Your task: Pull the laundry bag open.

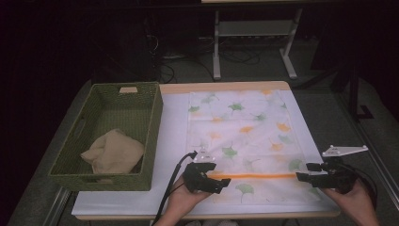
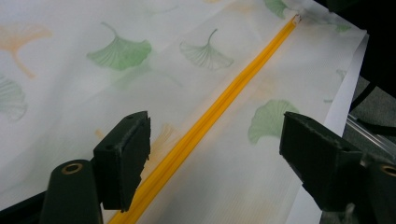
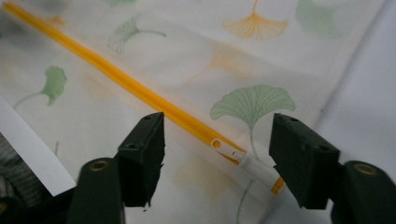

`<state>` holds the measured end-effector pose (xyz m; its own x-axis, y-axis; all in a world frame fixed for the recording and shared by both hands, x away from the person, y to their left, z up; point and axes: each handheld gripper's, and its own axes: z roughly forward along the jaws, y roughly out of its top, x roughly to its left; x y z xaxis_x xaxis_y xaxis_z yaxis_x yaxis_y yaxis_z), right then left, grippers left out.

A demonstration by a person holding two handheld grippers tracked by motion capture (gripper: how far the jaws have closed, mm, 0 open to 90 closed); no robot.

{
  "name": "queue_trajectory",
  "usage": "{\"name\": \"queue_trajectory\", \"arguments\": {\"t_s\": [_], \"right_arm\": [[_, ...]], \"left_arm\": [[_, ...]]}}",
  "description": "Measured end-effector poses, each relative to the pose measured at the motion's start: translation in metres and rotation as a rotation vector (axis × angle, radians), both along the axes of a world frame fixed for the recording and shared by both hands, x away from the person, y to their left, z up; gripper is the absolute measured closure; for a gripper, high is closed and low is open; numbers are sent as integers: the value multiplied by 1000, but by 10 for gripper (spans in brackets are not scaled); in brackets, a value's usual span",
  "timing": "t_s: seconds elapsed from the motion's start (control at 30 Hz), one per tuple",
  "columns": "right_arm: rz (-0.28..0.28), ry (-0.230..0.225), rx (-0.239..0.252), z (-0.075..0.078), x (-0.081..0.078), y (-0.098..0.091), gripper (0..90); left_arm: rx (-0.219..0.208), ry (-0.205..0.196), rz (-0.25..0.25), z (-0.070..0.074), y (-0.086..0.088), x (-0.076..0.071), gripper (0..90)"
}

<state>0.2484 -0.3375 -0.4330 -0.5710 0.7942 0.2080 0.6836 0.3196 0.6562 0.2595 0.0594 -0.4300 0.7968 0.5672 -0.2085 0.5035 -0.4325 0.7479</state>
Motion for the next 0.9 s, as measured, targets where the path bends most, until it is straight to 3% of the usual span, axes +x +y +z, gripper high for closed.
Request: {"name": "queue_trajectory", "arguments": {"t_s": [0.1,0.17,0.2,0.53,0.6,0.73,0.9], "right_arm": [[8,9,9,-1,1,1,283],[13,10,7,-1,1,1,282],[11,8,10,-1,0,-1,273],[-12,19,20,3,-6,-7,264],[-21,23,21,6,-6,-8,275],[-36,39,10,10,-1,-11,305],[-82,102,16,7,7,-19,428]], "left_arm": [[-12,10,-9,1,-8,2,226],[-9,18,-12,1,-16,4,221],[-29,41,-20,1,-22,5,216],[-52,82,-51,-2,-43,9,224],[-73,107,-46,-2,-47,11,224],[-62,118,-61,2,-57,13,251],[-54,127,-74,6,-72,15,253]]}}
